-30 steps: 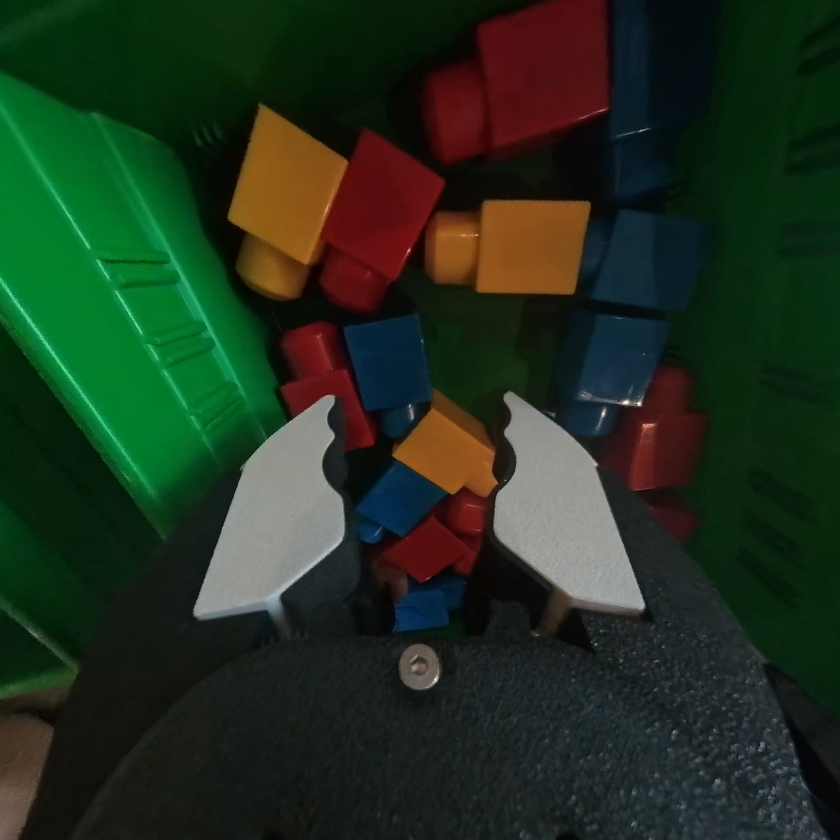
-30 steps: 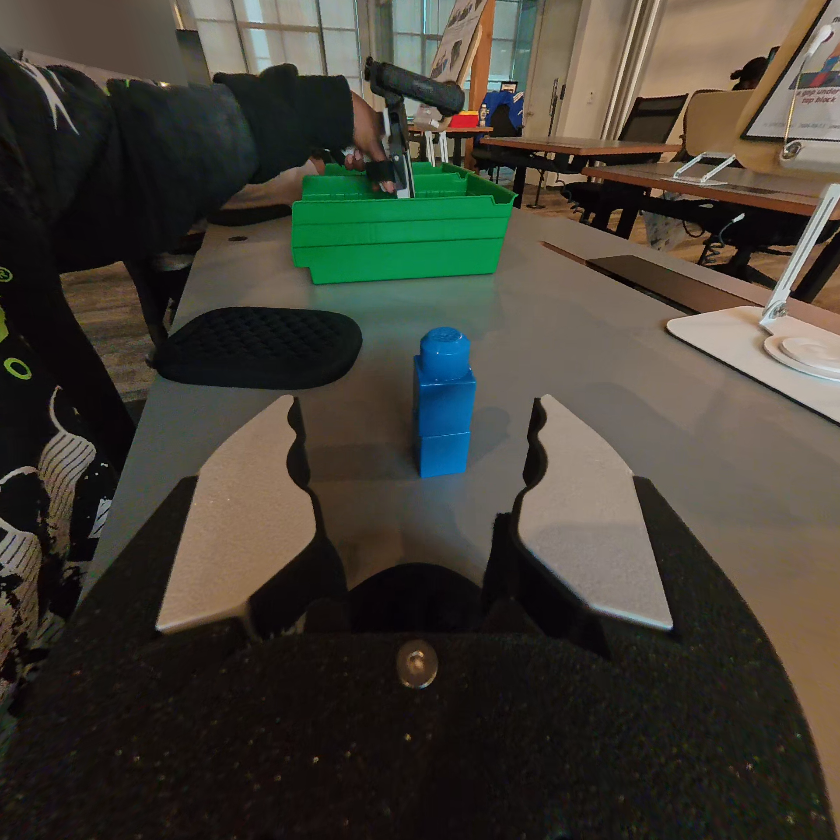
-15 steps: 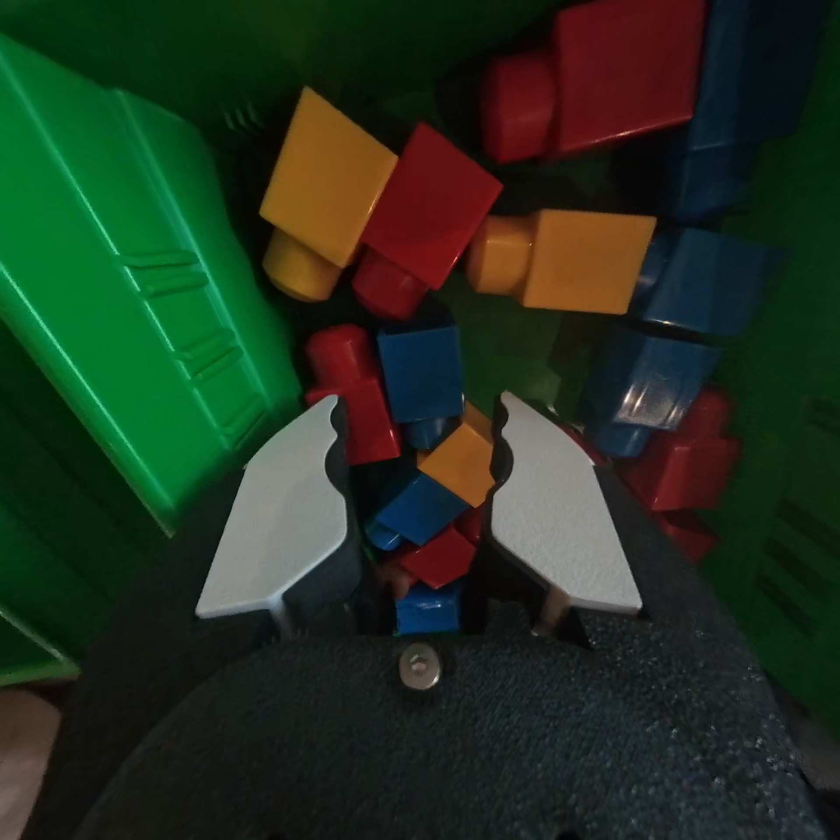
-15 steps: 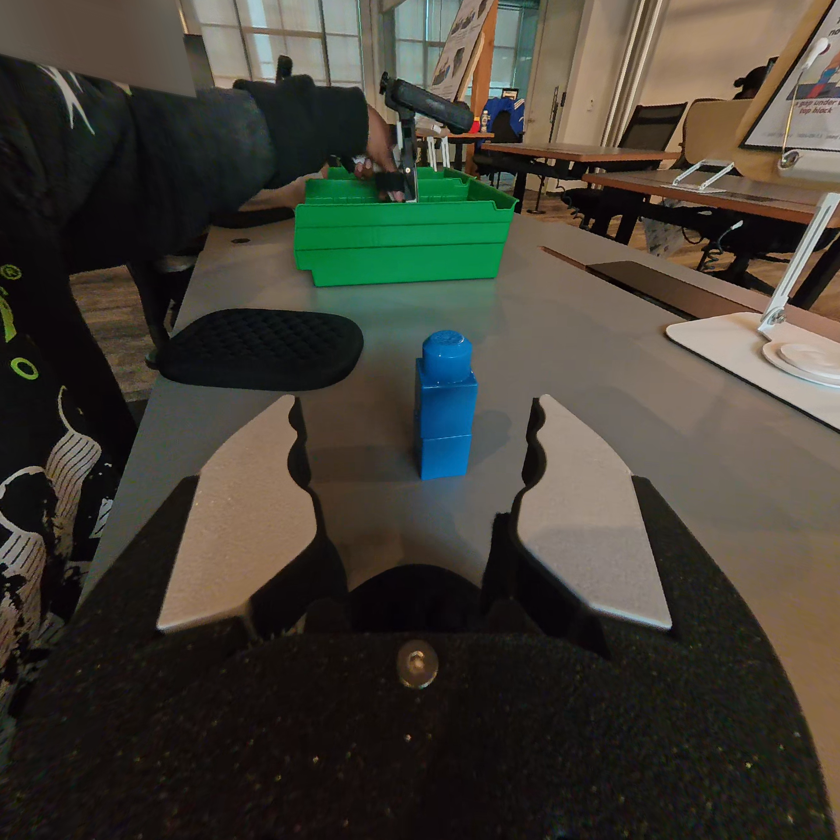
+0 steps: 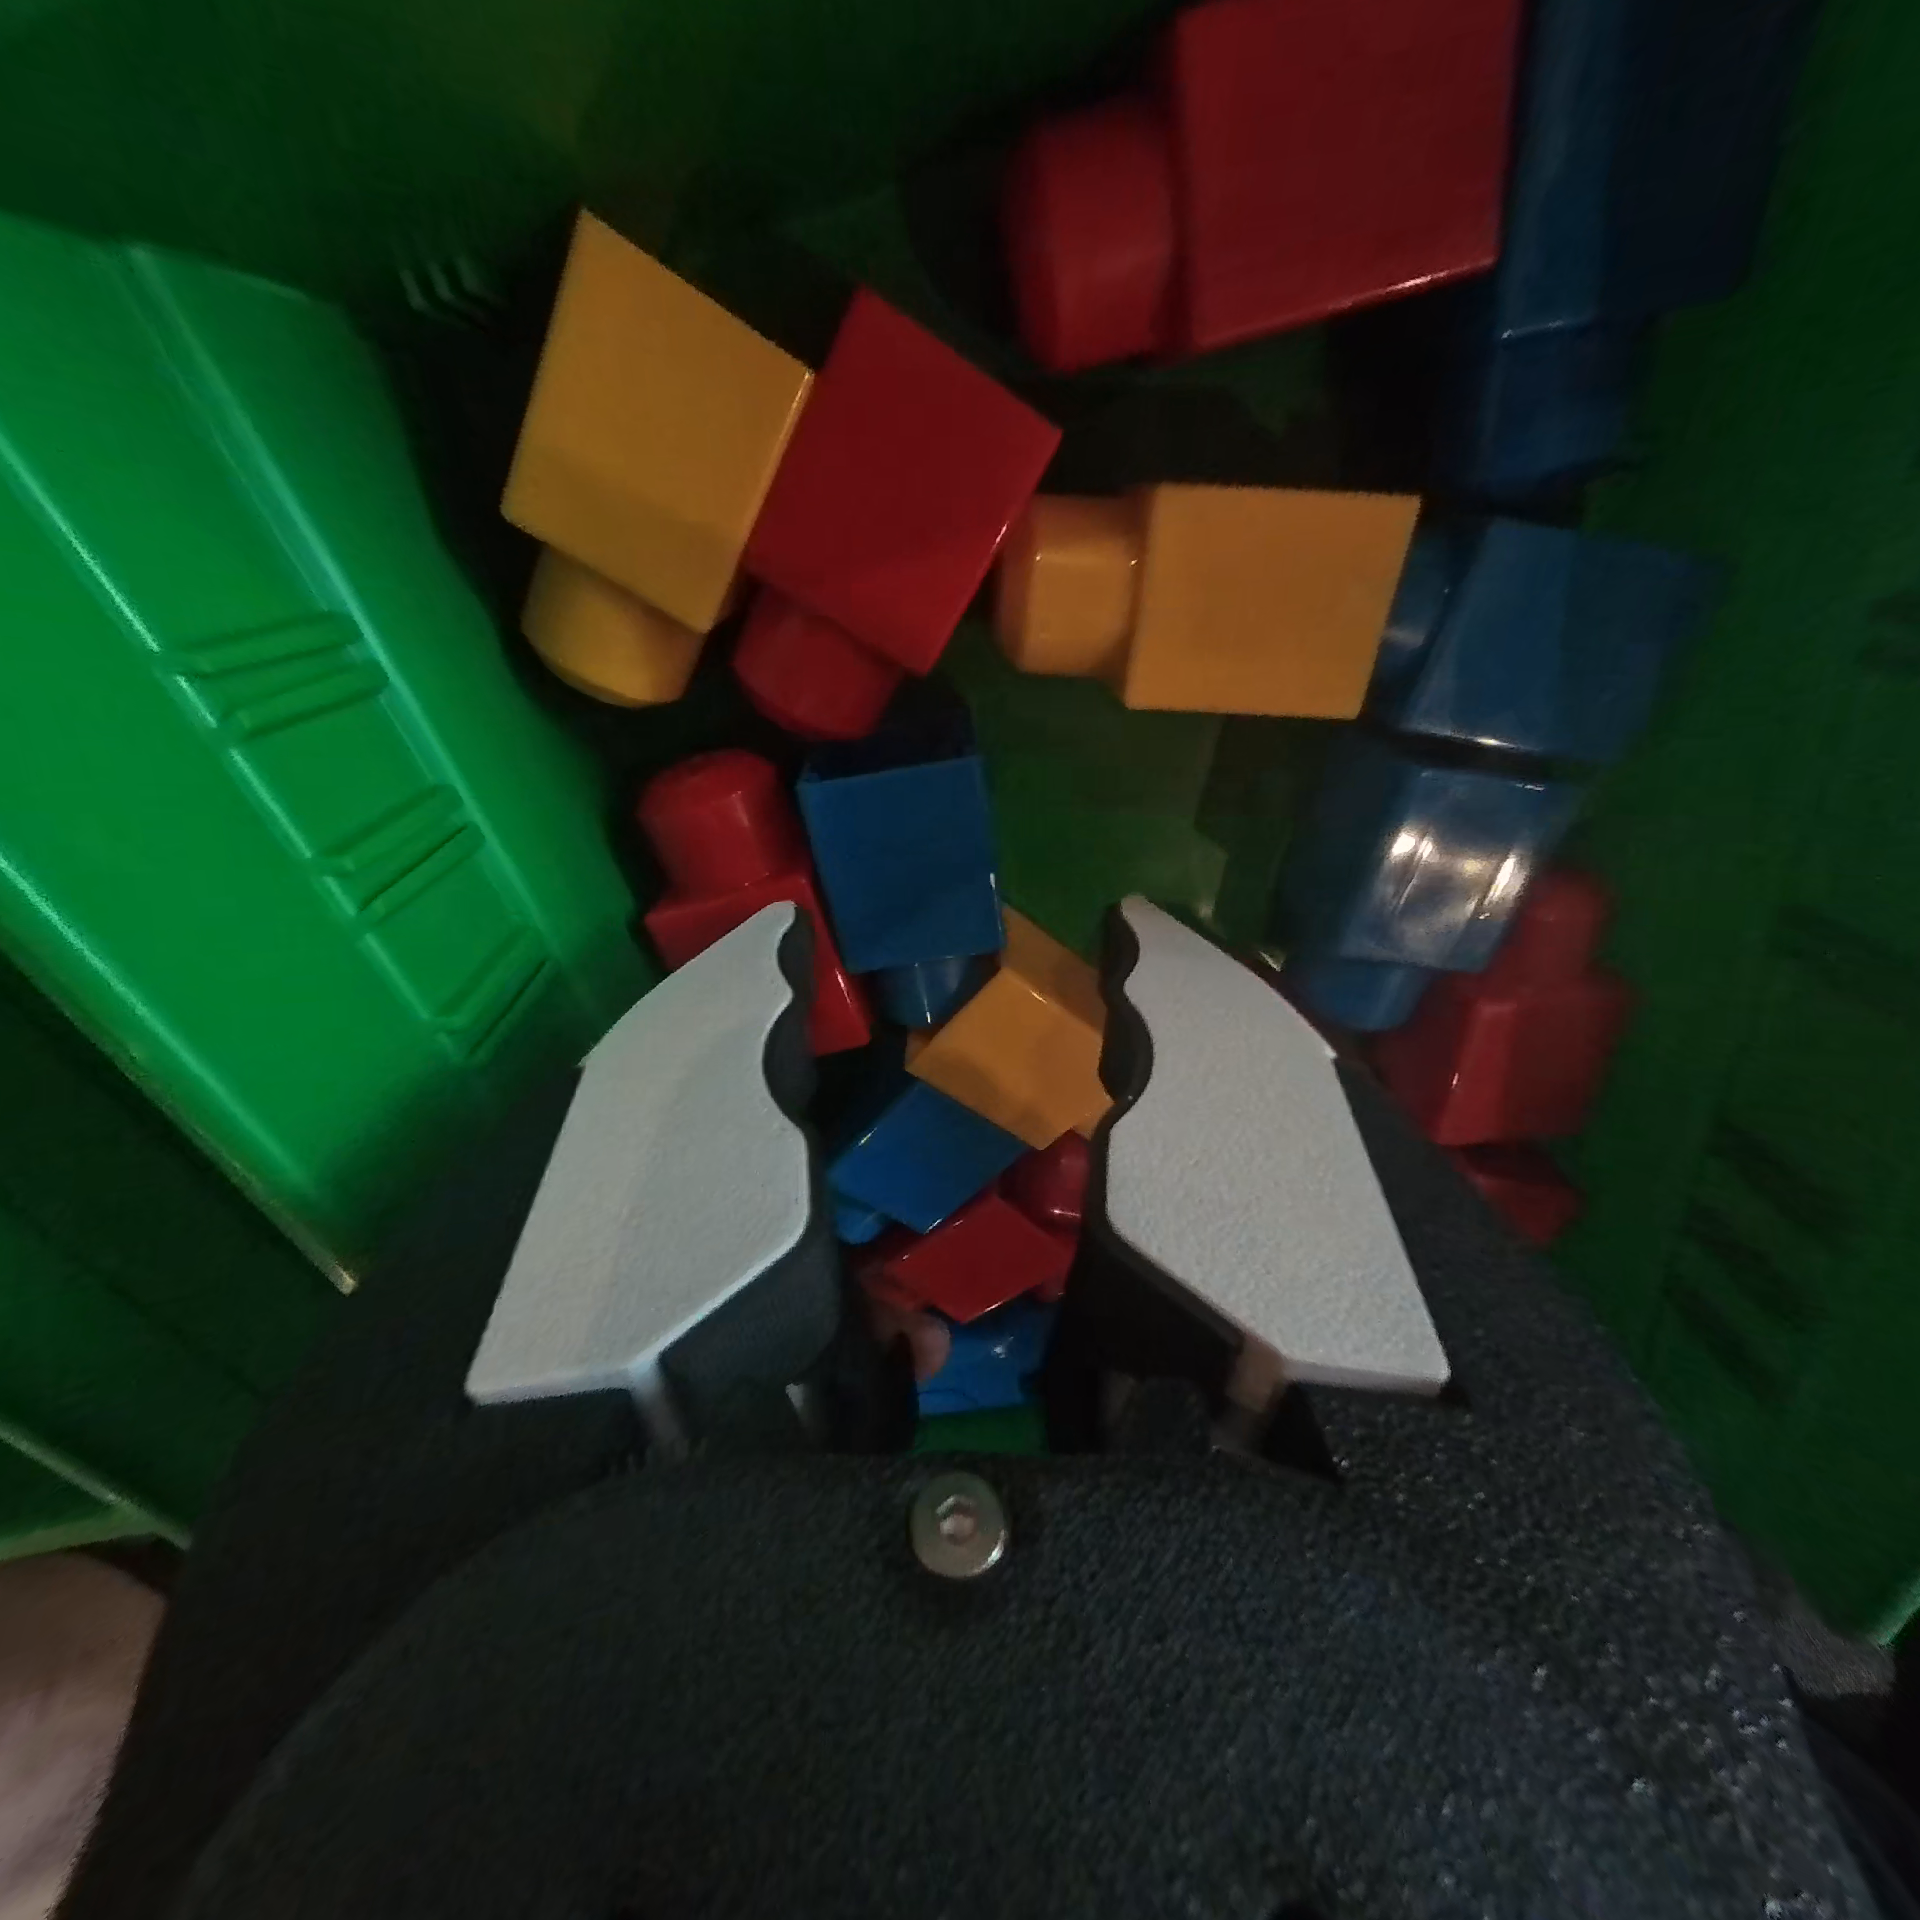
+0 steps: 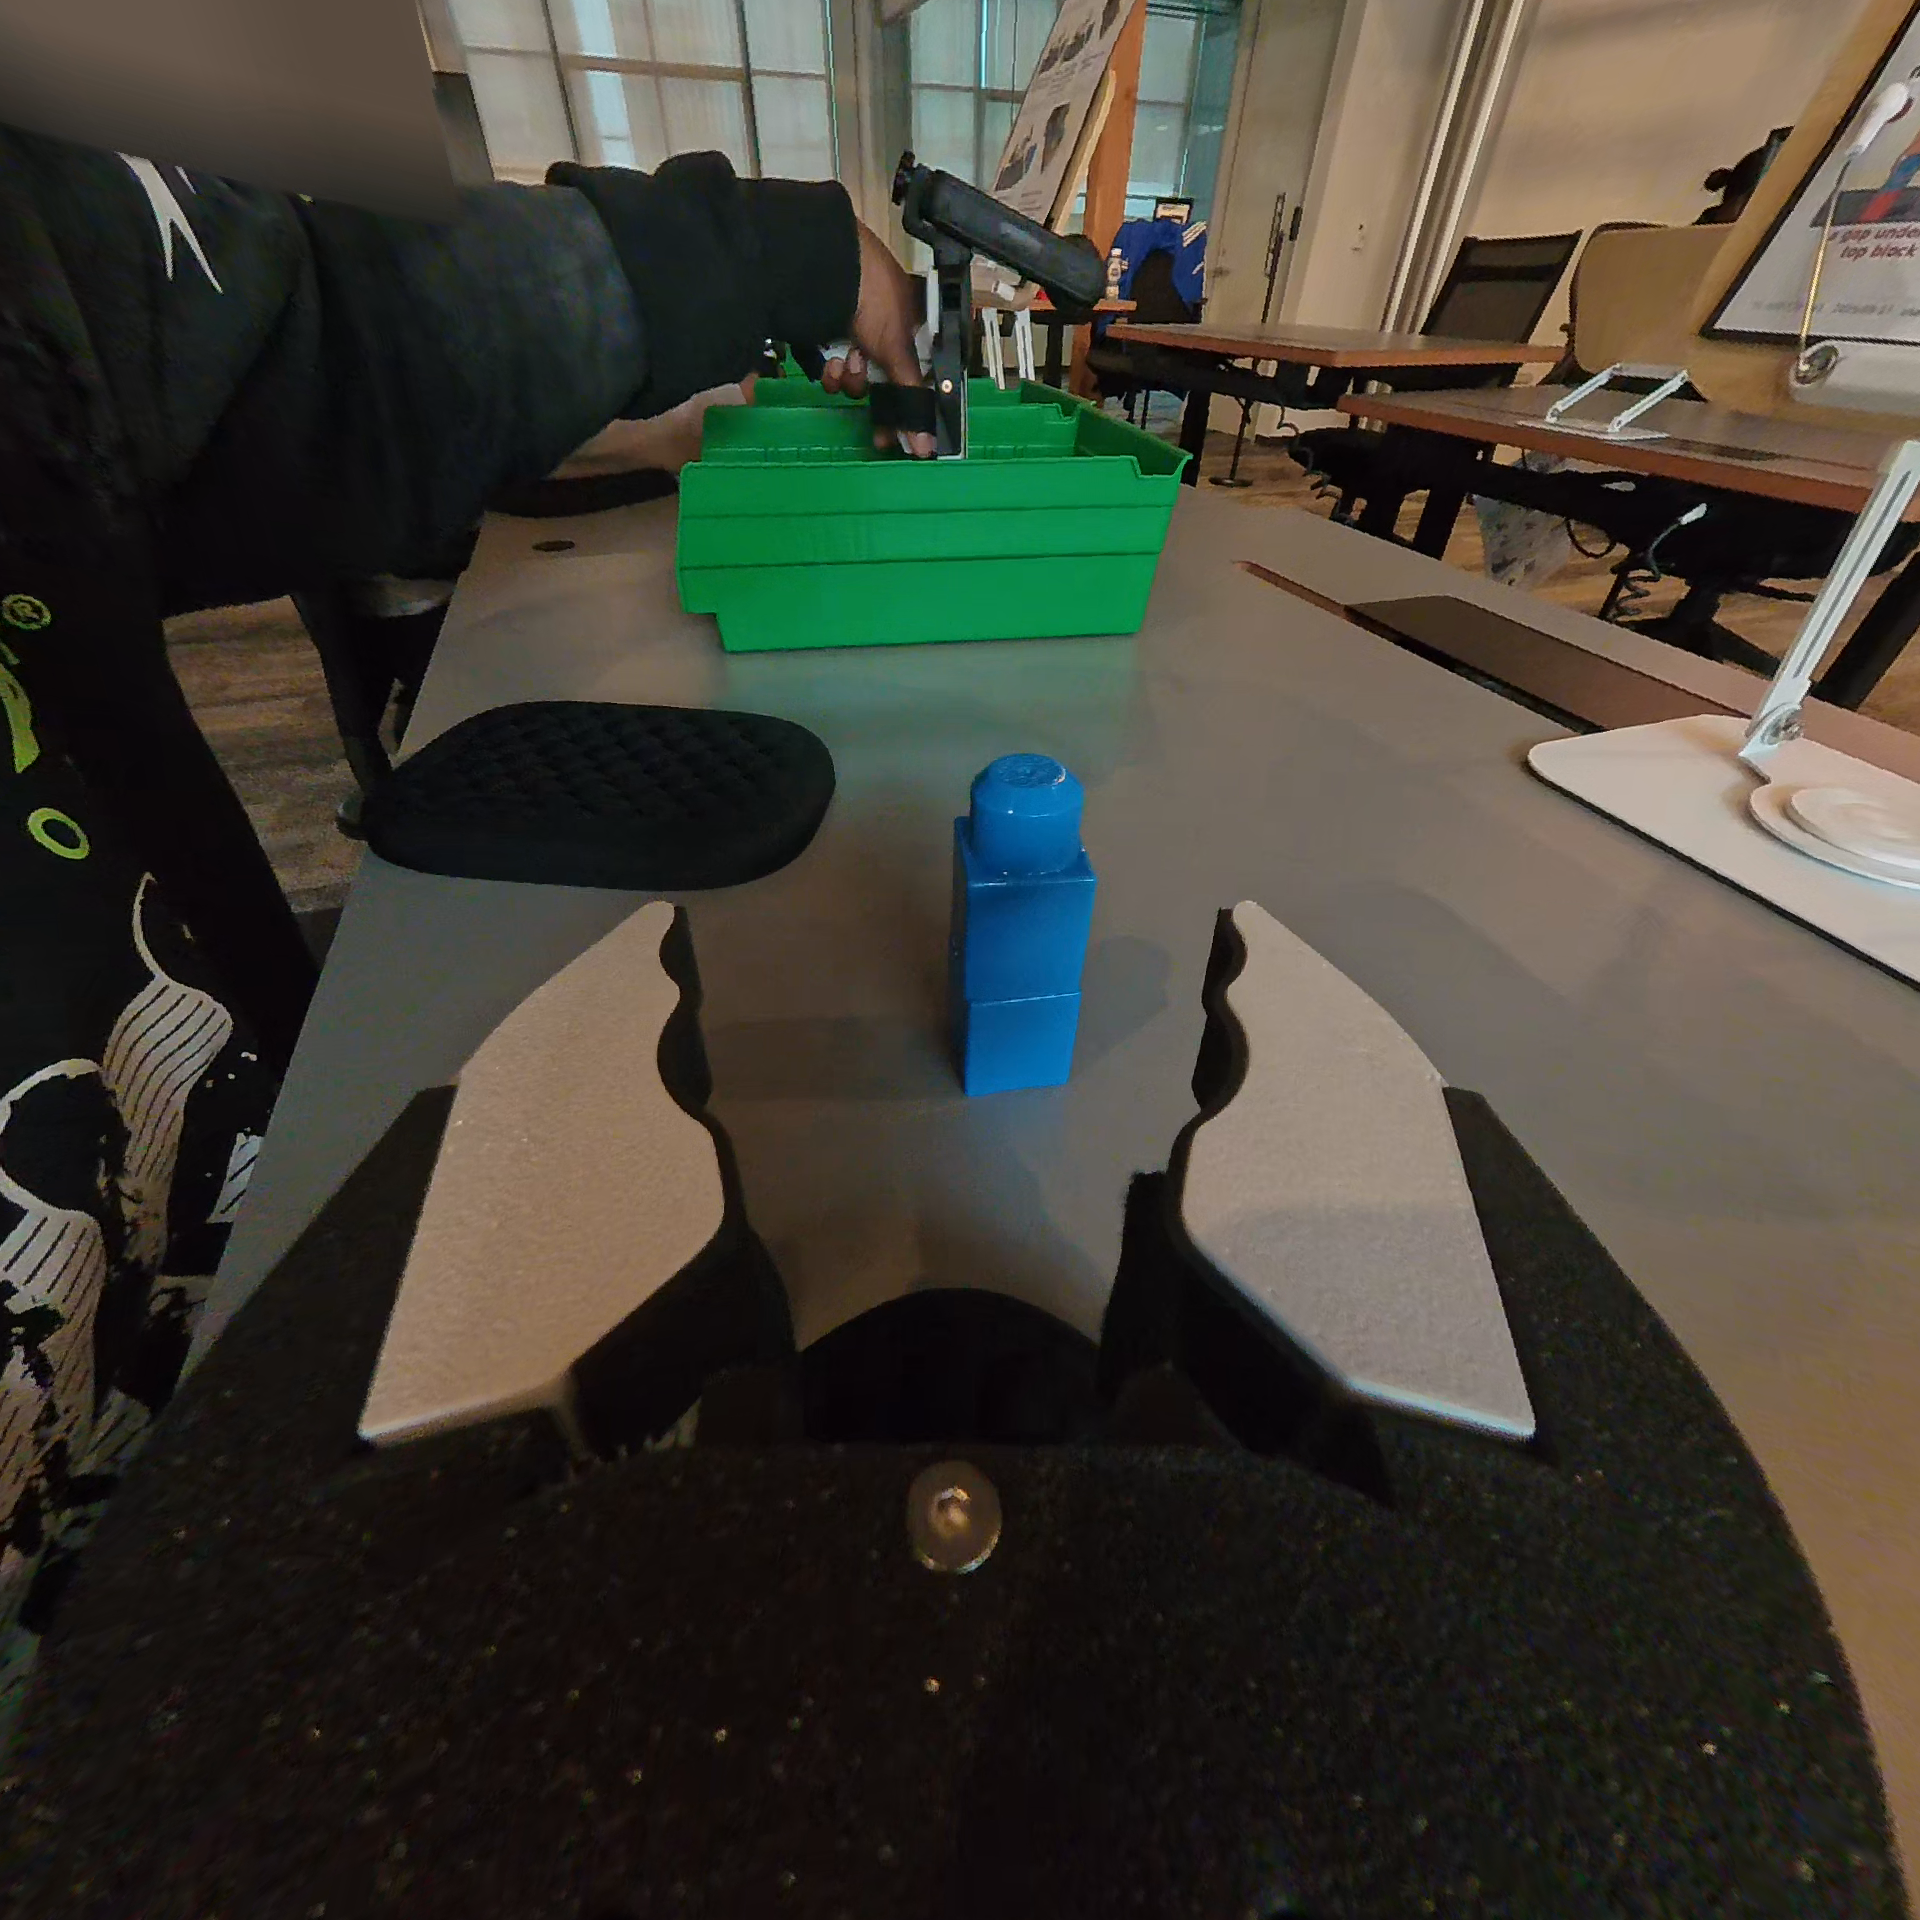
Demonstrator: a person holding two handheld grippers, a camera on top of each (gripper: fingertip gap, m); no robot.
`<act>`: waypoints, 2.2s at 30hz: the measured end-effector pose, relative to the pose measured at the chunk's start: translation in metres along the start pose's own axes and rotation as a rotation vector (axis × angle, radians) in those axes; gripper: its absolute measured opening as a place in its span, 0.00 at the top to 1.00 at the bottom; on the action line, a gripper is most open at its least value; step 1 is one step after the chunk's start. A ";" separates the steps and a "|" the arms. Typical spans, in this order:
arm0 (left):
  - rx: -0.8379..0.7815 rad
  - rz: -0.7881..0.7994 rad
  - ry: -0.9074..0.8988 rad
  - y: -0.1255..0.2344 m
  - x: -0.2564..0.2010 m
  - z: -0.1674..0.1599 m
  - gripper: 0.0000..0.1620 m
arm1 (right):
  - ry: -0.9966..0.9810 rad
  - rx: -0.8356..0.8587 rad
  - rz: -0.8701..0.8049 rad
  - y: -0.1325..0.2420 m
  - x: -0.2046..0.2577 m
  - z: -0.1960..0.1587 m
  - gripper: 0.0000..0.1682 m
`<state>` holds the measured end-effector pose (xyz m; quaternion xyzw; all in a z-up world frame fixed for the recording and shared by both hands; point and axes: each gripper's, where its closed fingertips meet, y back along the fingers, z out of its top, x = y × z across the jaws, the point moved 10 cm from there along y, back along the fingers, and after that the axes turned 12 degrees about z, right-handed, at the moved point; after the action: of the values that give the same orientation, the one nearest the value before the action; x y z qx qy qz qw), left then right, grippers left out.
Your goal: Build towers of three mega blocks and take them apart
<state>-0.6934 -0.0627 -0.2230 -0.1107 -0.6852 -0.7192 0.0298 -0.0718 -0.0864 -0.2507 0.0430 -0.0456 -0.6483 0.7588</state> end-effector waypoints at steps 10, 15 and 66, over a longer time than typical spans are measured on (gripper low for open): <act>-0.034 -0.016 0.000 0.001 -0.009 0.001 0.70 | 0.011 -0.004 0.005 0.000 0.001 0.000 0.45; 0.009 -0.011 -0.043 -0.014 -0.020 -0.002 0.68 | 0.019 -0.008 0.006 0.001 0.002 0.001 0.45; -0.732 -0.359 -1.078 0.133 -0.370 -0.033 0.78 | 0.257 0.399 0.160 -0.091 0.022 0.090 0.79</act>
<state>-0.3107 -0.1437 -0.1680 -0.3414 -0.3242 -0.7429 -0.4759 -0.1690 -0.1232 -0.1729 0.2703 -0.0792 -0.5534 0.7838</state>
